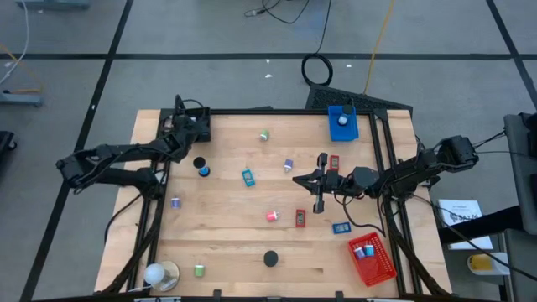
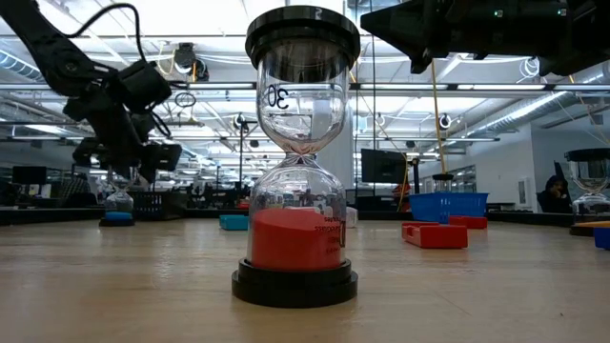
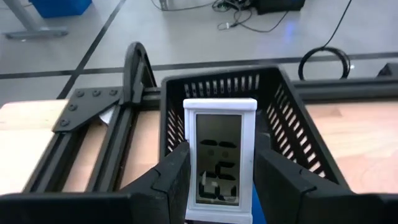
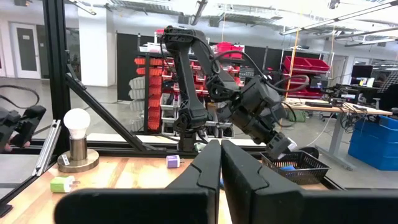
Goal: Pick & Place Office items
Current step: Put the white digital timer into the black basket
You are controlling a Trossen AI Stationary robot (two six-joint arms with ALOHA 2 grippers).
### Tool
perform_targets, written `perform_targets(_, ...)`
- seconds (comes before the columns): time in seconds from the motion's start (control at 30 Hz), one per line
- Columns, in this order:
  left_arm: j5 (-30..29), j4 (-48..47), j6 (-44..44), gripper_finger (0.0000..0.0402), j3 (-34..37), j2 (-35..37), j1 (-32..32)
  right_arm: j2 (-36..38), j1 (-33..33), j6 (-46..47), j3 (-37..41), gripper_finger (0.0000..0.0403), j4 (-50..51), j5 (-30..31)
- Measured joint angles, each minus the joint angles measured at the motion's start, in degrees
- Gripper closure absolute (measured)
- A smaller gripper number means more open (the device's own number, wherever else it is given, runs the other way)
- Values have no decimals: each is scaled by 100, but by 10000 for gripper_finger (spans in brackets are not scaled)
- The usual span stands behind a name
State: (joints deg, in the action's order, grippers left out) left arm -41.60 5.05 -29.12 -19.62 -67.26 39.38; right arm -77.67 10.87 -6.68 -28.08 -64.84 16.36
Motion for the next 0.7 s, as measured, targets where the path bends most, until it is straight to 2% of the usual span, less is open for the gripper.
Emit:
perform_targets(0.27,-39,422,-7,250,0,-698,0,0,1,0,0,394,0,0)
perform_targets(0.53,-43,401,-31,248,0,-774,0,0,-1,0,0,394,4,-2)
perform_targets(0.7,1,285,51,225,-2,-774,-2,0,-2,0,0,394,43,-2)
